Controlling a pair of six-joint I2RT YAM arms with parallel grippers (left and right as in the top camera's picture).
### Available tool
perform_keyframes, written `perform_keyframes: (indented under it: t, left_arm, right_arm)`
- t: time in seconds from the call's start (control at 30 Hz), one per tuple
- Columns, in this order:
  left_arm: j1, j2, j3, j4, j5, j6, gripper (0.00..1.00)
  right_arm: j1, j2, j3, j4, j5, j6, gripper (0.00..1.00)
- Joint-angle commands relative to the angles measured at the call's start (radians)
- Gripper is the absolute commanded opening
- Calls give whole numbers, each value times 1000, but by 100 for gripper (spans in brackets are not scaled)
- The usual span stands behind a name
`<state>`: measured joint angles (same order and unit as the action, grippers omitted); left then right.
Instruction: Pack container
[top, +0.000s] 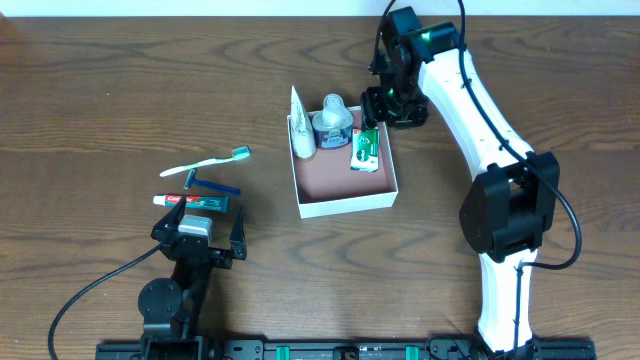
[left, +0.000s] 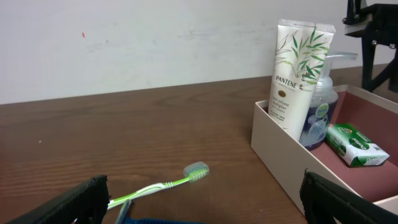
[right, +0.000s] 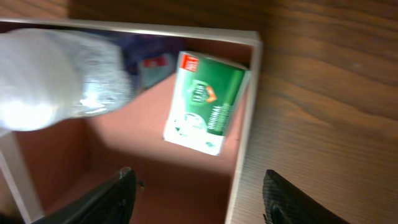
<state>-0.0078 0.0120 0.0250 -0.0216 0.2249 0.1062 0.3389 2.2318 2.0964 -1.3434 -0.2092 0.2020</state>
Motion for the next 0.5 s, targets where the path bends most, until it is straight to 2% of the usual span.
perform_keyframes:
  t: [0.0,0.23,0.47]
  left_arm:
    - [-3,-1,-21,-30,2,9,98]
    - [-3,-1,-21,-30,2,9,98]
    - [-3,-1,-21,-29,2,9,98]
  right_arm:
    - [8,-18,-14,-7,104,0,65]
    - [8,-18,-44,11,147,-1,66]
    - [8,-18,-137,55,155,0,63]
